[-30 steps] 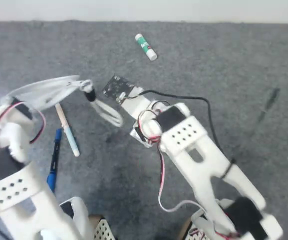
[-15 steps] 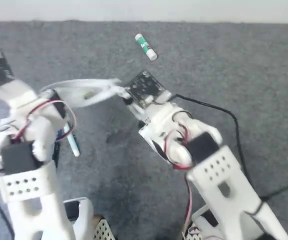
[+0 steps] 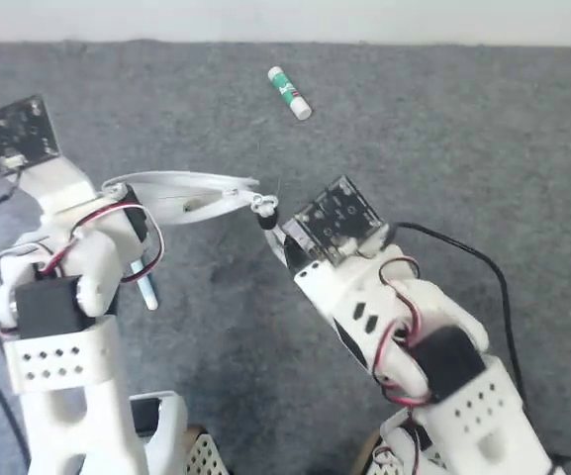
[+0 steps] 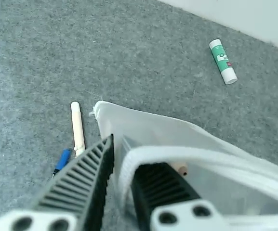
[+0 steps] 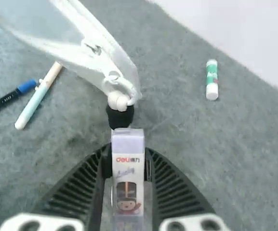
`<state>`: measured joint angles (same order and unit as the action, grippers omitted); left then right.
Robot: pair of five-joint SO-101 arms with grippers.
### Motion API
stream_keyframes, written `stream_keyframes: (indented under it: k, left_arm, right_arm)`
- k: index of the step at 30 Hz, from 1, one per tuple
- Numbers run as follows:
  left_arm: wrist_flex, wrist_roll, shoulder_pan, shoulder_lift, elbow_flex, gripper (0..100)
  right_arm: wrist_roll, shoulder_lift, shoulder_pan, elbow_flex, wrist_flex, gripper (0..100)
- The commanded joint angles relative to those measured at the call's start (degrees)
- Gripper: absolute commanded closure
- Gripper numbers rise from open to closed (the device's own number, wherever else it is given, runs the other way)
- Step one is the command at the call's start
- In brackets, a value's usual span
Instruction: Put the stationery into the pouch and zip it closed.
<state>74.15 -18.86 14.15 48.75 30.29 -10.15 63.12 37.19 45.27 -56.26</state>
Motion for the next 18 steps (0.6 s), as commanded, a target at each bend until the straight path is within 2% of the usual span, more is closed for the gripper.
stream_keyframes:
  k: [1,13,18]
  left_arm:
    - [-0.26,0.62,-0.44,0.18,-0.57,99]
    - [-0.26,0.62,-0.44,0.18,-0.57,99]
    - [-0.26,0.62,-0.44,0.18,-0.57,99]
  right_arm:
    - [0.53,5.93,3.3,0.88,1.36,98.9]
    - [12.13,11.47,5.32,2.02,3.65,98.9]
    - [13.45,11.47,5.32,2.11,5.67,99.1]
